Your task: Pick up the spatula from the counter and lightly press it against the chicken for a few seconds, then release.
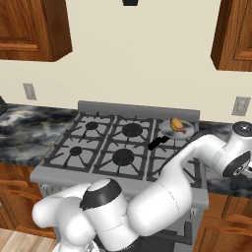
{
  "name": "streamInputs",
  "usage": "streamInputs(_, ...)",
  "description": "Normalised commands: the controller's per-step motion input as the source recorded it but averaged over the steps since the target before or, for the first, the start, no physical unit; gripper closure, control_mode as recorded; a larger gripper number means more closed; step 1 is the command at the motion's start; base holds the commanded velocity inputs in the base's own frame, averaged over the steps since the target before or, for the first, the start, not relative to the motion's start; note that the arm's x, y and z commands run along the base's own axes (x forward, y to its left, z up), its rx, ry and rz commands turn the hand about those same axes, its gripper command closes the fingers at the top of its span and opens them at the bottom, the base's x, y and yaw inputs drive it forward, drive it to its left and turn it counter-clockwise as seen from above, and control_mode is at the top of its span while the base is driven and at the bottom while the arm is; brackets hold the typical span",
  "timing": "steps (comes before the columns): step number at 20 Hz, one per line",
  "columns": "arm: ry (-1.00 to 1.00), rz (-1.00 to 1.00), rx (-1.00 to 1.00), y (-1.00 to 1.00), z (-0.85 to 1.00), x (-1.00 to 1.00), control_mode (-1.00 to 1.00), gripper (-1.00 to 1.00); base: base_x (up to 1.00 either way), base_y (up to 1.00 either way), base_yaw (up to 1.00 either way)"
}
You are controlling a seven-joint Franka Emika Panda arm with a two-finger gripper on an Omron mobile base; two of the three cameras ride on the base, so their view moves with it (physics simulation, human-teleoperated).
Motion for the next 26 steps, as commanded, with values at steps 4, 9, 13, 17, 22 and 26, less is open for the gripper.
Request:
streamInputs(4, 0.04, -0.01, 0.01, -0.18, -0.06, 0.11, -1.00, -1.00, 0.00, 0.00, 0.00)
streamInputs(9, 0.03, -0.01, 0.01, -0.17, -0.07, 0.11, -1.00, -1.00, 0.00, 0.00, 0.00)
streamInputs(13, 0.03, 0.00, 0.03, -0.18, -0.09, 0.15, -1.00, -1.00, 0.00, 0.00, 0.00)
streamInputs(17, 0.00, 0.00, 0.05, -0.13, -0.13, 0.11, -1.00, -1.00, 0.00, 0.00, 0.00)
streamInputs(22, 0.00, 0.00, 0.03, -0.13, -0.13, 0.04, -1.00, -1.00, 0.00, 0.00, 0.00)
streamInputs(26, -0.01, 0.00, 0.00, -0.08, -0.12, 0.00, -1.00, -1.00, 0.00, 0.00, 0.00)
